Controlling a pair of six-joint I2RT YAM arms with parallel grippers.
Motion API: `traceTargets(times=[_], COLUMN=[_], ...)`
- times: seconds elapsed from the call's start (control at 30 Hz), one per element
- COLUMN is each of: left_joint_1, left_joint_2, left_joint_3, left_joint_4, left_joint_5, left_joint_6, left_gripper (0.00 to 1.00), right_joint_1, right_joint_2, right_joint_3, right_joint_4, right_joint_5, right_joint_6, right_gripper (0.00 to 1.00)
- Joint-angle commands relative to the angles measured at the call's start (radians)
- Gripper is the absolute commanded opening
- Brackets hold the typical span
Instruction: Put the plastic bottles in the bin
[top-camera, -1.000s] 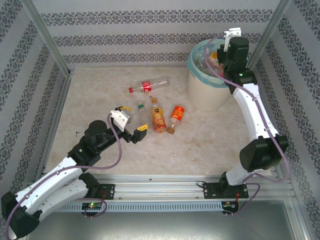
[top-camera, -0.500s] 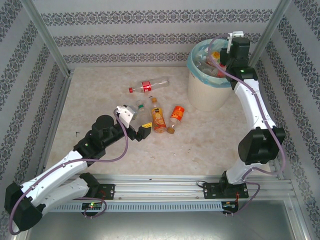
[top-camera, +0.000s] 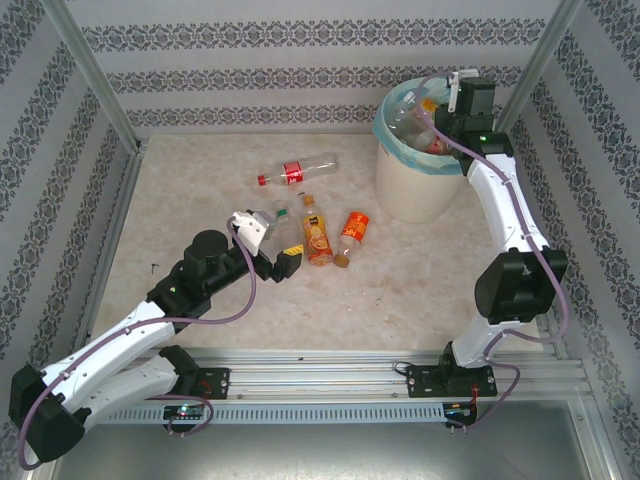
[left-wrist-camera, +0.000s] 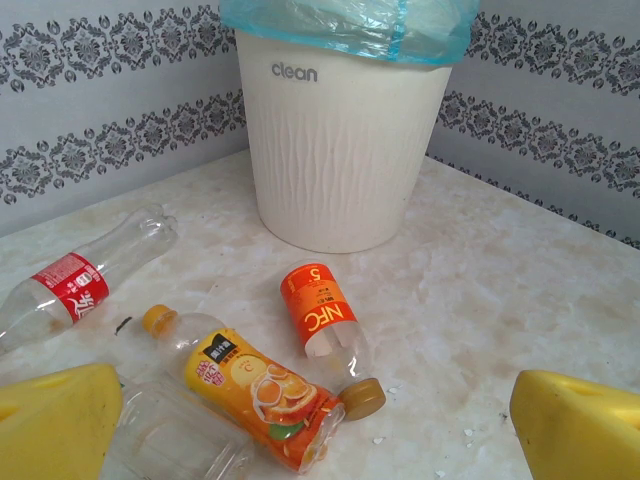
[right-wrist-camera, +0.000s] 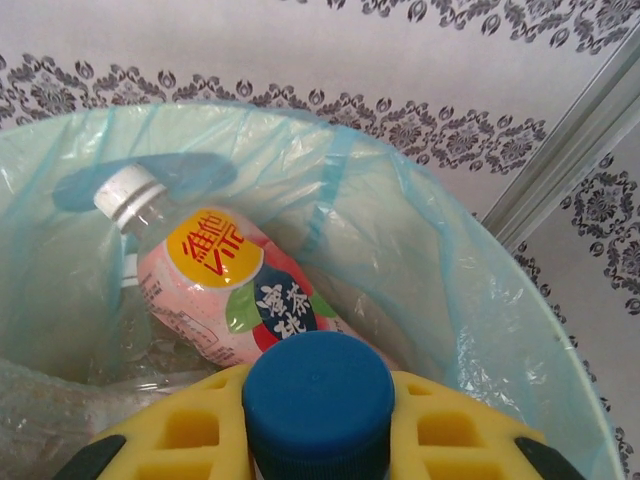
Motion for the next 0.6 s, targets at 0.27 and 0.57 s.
traceTargets(times=[0.27,0.57], left_joint_1=[-0.011,-0.011], left_joint_2=[-0.006,-0.006], left_joint_3=[0.007,-0.008], left_joint_4=[-0.007,-0.002], left_joint_5=[-0.014,-0.026], left_joint_6=[-0.013,-0.020], left_gripper=[1.00,1.00], right_joint_1=[0.002,-0.028], right_joint_2=[0.086,0.126], right_joint_3=[-0.063,-0.087], right_joint_4=[-0.024,-0.016], right_joint_5=[0.026,0.015], right_joint_6=[-0.057,-0.030], right_gripper=[0.19,0.18])
